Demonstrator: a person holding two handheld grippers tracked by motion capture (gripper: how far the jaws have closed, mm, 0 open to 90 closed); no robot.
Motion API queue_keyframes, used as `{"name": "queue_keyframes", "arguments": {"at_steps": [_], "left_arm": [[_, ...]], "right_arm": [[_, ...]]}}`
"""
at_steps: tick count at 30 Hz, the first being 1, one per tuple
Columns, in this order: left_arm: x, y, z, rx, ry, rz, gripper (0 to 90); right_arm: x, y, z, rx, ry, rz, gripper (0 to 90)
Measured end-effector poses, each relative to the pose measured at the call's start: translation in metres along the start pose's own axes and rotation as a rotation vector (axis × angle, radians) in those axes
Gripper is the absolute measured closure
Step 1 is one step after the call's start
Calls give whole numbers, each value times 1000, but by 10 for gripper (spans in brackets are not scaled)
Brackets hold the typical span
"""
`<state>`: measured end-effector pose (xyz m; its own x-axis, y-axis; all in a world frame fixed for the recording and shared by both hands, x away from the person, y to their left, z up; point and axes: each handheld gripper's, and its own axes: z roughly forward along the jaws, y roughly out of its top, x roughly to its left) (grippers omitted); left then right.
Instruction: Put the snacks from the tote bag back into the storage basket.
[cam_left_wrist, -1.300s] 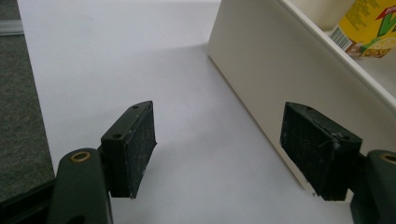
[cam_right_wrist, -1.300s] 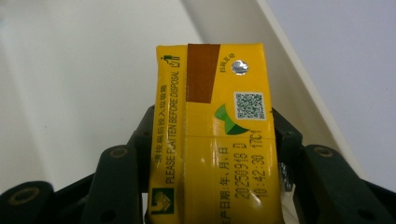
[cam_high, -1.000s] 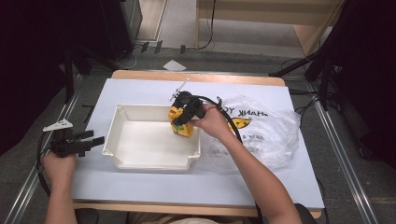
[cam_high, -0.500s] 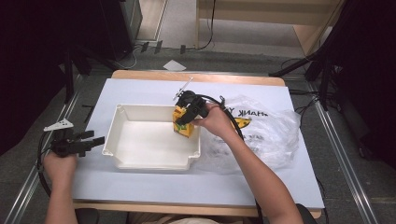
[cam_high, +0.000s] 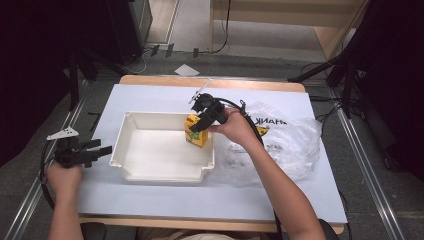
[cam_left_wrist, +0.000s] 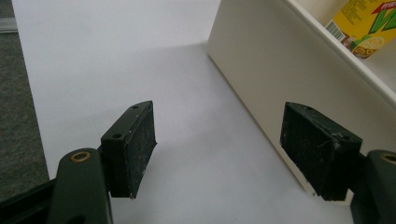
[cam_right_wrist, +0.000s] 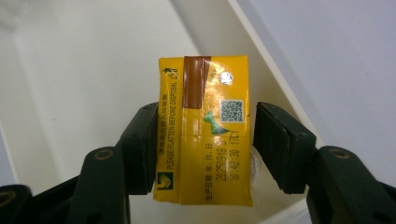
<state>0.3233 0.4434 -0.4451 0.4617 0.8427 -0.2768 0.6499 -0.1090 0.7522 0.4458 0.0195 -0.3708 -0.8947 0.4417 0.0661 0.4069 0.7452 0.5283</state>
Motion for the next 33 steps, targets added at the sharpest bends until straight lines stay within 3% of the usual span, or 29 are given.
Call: {"name": "queue_keyframes", "arguments": {"at_steps": [7, 18, 27, 33], "left_arm": [[0, 0, 1, 0, -3, -2, 279], [2, 2, 4, 8, -3, -14, 279], [6, 2, 3, 1, -3, -39, 279], [8, 2, 4, -8, -10, -51, 279]], "right_arm": [[2, 0, -11, -13, -9, -5, 457], [0, -5, -46, -76, -3, 20, 467], [6, -8, -49, -58, 17, 5, 492], [16, -13, -49, -38, 33, -42, 591]]}}
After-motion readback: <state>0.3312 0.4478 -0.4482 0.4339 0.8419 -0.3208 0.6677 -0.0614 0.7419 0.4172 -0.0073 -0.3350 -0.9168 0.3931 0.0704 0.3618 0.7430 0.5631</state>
